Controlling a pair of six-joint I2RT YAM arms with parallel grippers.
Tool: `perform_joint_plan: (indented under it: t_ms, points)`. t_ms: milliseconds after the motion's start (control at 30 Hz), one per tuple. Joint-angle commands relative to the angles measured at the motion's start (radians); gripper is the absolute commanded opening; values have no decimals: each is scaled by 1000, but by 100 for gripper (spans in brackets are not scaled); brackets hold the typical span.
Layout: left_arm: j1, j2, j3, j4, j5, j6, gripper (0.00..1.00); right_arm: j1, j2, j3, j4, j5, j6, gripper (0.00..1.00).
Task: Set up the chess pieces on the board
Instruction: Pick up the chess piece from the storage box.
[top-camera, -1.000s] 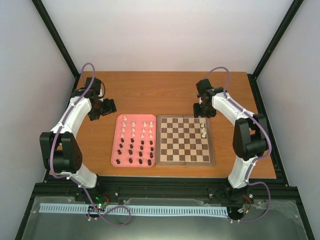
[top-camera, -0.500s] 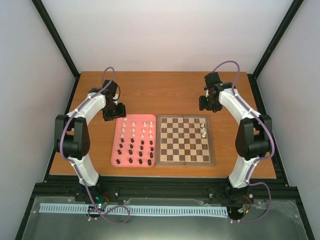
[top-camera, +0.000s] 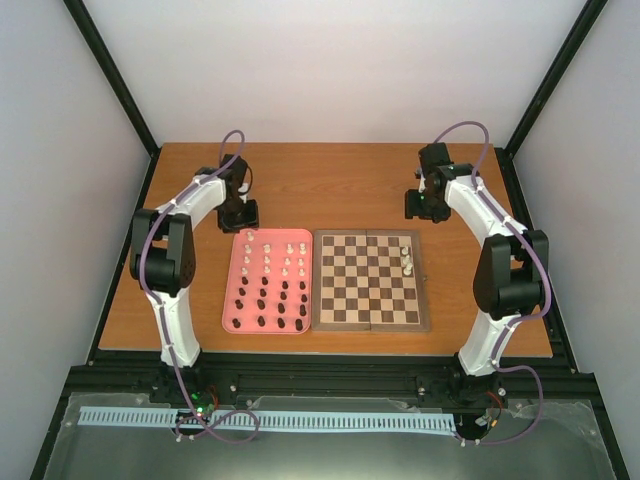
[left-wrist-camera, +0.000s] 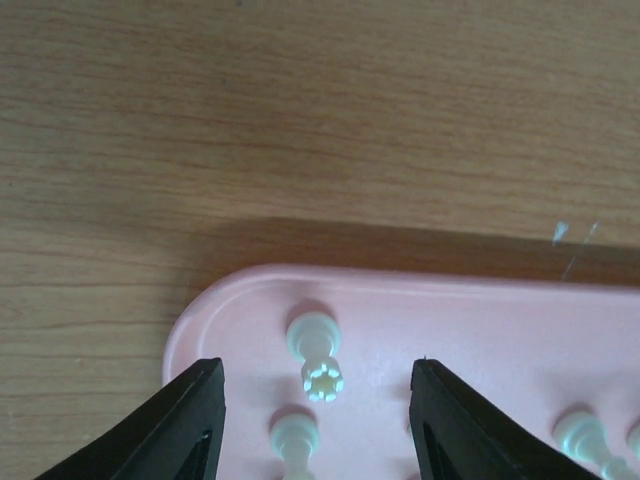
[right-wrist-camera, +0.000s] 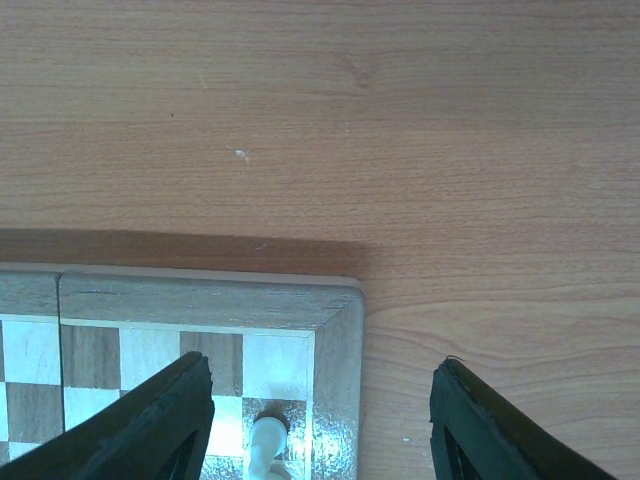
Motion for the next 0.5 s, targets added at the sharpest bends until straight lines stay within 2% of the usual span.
perform_joint_plan:
  t_ms: [0, 167, 367, 467]
  points:
    - [-6, 31, 61, -13, -7, 10, 57, -17, -29, 28, -1, -10, -11, 59]
    - [-12, 47, 70, -23, -4, 12, 47, -23, -25, 24, 0, -19, -11, 59]
    - [-29, 45, 44, -22, -8, 7, 45, -28, -23, 12, 6, -24, -13, 59]
    - [-31, 51, 37, -24, -7, 3, 39, -30, -22, 9, 7, -27, -13, 58]
